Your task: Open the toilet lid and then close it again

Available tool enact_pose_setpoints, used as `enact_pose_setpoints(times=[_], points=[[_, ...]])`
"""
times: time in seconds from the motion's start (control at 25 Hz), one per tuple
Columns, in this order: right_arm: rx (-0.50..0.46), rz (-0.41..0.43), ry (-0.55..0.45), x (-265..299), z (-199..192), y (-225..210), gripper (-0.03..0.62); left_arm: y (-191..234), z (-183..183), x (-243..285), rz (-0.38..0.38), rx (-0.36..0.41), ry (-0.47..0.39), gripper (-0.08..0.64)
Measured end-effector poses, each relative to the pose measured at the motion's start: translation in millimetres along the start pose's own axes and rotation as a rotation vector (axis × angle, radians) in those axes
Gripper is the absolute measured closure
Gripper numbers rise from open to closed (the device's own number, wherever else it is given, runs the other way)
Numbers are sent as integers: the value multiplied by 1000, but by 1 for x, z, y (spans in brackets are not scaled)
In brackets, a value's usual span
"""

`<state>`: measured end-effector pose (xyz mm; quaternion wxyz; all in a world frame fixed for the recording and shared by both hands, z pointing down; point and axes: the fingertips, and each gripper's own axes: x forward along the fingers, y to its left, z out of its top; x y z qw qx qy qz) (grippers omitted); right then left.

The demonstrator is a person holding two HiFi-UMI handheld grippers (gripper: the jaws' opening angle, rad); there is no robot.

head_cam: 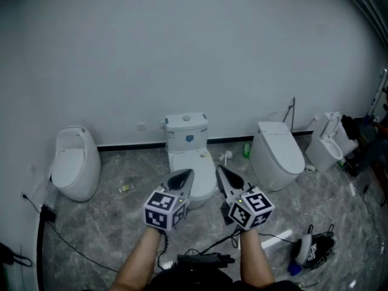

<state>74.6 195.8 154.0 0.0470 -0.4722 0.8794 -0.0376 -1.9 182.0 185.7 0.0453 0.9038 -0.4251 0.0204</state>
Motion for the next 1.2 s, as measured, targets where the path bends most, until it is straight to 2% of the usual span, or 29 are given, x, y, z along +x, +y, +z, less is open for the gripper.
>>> enact_pose_setpoints(times=[0.4, 1.2], points=[[4, 10, 12, -33, 4, -15, 586, -43, -2, 7, 6, 23, 24, 554], [11, 32, -5, -64, 11, -24, 586, -71, -3, 12, 33, 61, 18, 554]])
